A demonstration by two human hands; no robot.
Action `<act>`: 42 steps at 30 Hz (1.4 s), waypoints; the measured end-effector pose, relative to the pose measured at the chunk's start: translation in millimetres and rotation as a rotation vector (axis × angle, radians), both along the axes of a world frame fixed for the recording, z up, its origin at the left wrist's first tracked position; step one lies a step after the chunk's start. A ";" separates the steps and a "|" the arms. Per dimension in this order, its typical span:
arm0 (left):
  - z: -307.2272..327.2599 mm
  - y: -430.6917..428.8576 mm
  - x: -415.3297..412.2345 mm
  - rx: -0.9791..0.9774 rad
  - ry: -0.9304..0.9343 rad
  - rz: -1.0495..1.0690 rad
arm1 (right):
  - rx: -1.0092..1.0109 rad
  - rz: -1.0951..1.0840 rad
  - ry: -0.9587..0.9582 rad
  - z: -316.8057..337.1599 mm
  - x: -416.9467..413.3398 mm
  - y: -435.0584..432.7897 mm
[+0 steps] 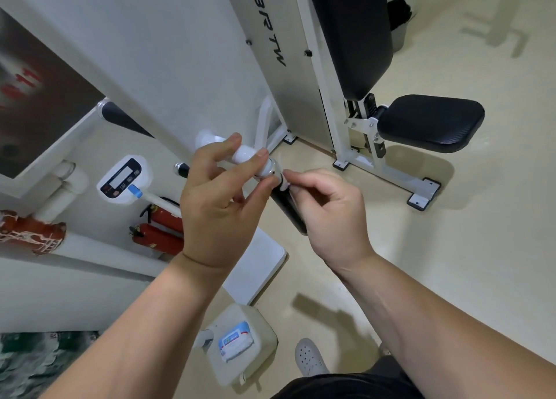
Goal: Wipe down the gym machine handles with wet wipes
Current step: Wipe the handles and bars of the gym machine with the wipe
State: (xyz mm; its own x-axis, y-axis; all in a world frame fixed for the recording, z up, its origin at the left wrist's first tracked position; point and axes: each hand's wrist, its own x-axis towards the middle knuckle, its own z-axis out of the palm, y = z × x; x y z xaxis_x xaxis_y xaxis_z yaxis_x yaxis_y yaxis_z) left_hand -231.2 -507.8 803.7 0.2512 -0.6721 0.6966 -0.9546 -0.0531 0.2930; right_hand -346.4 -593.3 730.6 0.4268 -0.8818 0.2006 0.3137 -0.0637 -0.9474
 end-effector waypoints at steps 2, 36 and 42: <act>0.8 -1.8 0.0 0.004 0.003 0.003 | 0.141 0.027 0.073 -17.6 -2.3 0.1; -5.7 -16.5 20.4 -0.090 -0.122 -0.140 | 0.534 -0.136 0.174 -47.8 -2.8 21.0; 7.2 -14.5 31.9 0.038 -0.129 -0.251 | 0.277 -0.389 0.015 1.9 22.3 33.0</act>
